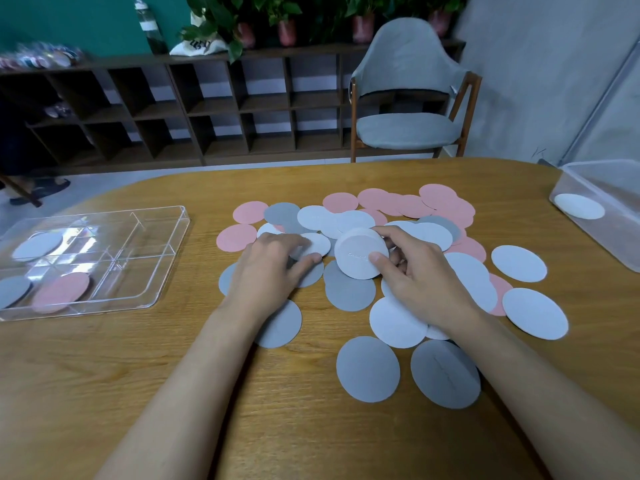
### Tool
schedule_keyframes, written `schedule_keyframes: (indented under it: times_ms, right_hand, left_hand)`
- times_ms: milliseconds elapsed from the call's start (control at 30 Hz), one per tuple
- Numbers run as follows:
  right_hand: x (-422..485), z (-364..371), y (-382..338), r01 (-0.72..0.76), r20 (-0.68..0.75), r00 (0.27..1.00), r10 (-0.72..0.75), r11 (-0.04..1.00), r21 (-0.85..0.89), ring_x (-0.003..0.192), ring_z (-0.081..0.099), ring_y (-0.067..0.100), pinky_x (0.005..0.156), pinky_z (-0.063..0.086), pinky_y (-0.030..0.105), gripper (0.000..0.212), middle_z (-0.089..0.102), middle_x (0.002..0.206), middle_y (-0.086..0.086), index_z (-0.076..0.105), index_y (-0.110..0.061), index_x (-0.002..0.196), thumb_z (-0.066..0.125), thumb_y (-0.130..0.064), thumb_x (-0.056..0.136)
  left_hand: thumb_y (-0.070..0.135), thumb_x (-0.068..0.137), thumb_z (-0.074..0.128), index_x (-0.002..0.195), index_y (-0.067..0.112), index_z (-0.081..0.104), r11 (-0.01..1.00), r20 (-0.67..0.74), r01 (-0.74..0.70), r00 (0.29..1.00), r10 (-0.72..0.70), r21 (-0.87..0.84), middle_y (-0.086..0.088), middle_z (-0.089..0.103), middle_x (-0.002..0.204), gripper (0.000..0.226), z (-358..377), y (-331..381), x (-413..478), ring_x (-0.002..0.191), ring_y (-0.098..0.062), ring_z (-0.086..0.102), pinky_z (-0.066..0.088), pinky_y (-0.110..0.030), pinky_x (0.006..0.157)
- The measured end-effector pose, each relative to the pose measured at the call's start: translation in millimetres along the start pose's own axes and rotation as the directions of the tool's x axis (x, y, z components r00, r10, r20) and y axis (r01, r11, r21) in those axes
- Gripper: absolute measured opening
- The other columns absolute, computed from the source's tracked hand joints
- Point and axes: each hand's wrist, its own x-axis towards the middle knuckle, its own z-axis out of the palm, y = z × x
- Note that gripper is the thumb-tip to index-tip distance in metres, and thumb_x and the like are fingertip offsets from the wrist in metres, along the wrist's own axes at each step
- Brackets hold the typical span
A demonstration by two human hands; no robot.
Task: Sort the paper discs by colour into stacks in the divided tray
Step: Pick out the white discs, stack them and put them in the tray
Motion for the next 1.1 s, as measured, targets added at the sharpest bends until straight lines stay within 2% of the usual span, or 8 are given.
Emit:
schedule_keyframes:
  times_ms: [67, 167, 300, 400, 500, 667, 900, 1100]
  right_hand:
    - [0, 0, 0, -0.009, -0.006, 1.0, 0.009, 1.0, -0.005, 0.082, 0.054, 0.002, 0.066, 0.041, 0.01, 0.033, 0.066, 0.094, -0.005, 0.058, -0.028, 0.136, 0.059, -0.026, 0.103]
    - [1, 0, 0, -0.026, -0.018, 1.0, 0.026, 1.0, -0.005, 0.084, 0.057, 0.002, 0.068, 0.042, 0.011, 0.035, 0.067, 0.099, -0.004, 0.057, -0.027, 0.138, 0.059, -0.025, 0.103]
    - [1, 0, 1, -0.053, -0.022, 0.998, 0.053, 0.998, 0.018, 0.082, 0.065, 0.017, 0.076, 0.054, 0.036, 0.036, 0.069, 0.096, 0.004, 0.057, -0.028, 0.139, 0.058, -0.026, 0.103]
    - [0, 0, 1, -0.056, -0.029, 0.998, 0.057, 0.998, 0.019, 0.081, 0.066, 0.018, 0.077, 0.054, 0.038, 0.036, 0.07, 0.095, 0.005, 0.057, -0.028, 0.139, 0.058, -0.026, 0.103]
    - [0, 1, 1, -0.062, -0.034, 0.997, 0.062, 0.998, 0.02, 0.081, 0.067, 0.018, 0.076, 0.054, 0.037, 0.035, 0.069, 0.095, 0.005, 0.058, -0.029, 0.138, 0.058, -0.026, 0.103]
    - [2, 1, 2, -0.069, -0.05, 0.996, 0.069, 0.997, 0.019, 0.081, 0.067, 0.019, 0.078, 0.054, 0.036, 0.039, 0.07, 0.089, 0.007, 0.057, -0.029, 0.142, 0.058, -0.026, 0.103]
    - [2, 0, 2, -0.072, -0.065, 0.995, 0.074, 0.997, 0.025, 0.083, 0.065, 0.021, 0.071, 0.046, 0.022, 0.043, 0.068, 0.081, 0.01, 0.056, -0.031, 0.146, 0.058, -0.024, 0.103]
    - [1, 0, 0, -0.06, -0.067, 0.996, 0.061, 0.998, 0.028, 0.084, 0.064, 0.02, 0.074, 0.05, 0.028, 0.044, 0.068, 0.081, 0.009, 0.055, -0.032, 0.146, 0.058, -0.025, 0.103]
  left_hand:
    - [0.05, 0.102, 0.049, 0.101, 0.025, 0.075, 0.999, -0.021, -0.034, 0.999, 0.034, 0.019, 0.004, 0.067, 0.078, 0.036, -4, 3, -2, 0.079, -0.023, 0.058, 0.047, -0.04, 0.063]
    - [0.036, 0.108, 0.049, 0.101, 0.019, 0.073, 0.995, -0.099, -0.085, 0.991, 0.09, 0.057, 0.0, 0.067, 0.078, 0.029, -10, 8, -5, 0.074, -0.027, 0.059, 0.048, -0.042, 0.059]
    - [0.018, 0.107, 0.055, 0.103, 0.013, 0.068, 0.992, -0.143, -0.106, 0.985, 0.097, -0.062, -0.001, 0.068, 0.08, 0.014, -15, 10, -8, 0.07, -0.024, 0.059, 0.051, -0.046, 0.062]
    - [0.011, 0.102, 0.059, 0.106, 0.014, 0.068, 0.985, -0.165, -0.089, 0.984, 0.064, -0.148, 0.002, 0.071, 0.088, 0.01, -18, 11, -9, 0.077, -0.018, 0.062, 0.052, -0.041, 0.07]
    - [0.004, 0.093, 0.065, 0.1, 0.013, 0.071, 0.962, -0.238, -0.084, 0.971, 0.021, -0.261, 0.007, 0.074, 0.09, 0.014, -23, 21, -11, 0.077, -0.012, 0.063, 0.053, -0.032, 0.072]
    - [0.005, 0.088, 0.071, 0.096, 0.019, 0.076, 0.831, -0.087, 0.081, 0.984, -0.153, -0.55, 0.006, 0.077, 0.089, 0.017, -23, 30, -12, 0.082, -0.018, 0.069, 0.058, -0.029, 0.073]
    - [0.004, 0.087, 0.07, 0.094, 0.018, 0.077, 0.745, -0.045, 0.124, 0.978, -0.203, -0.656, 0.0, 0.077, 0.091, 0.016, -23, 30, -12, 0.082, -0.013, 0.066, 0.055, -0.021, 0.072]
    - [0.001, 0.088, 0.07, 0.092, 0.016, 0.077, 0.708, -0.013, 0.144, 0.977, -0.211, -0.692, -0.003, 0.077, 0.09, 0.018, -23, 35, -12, 0.077, -0.007, 0.062, 0.049, -0.016, 0.067]
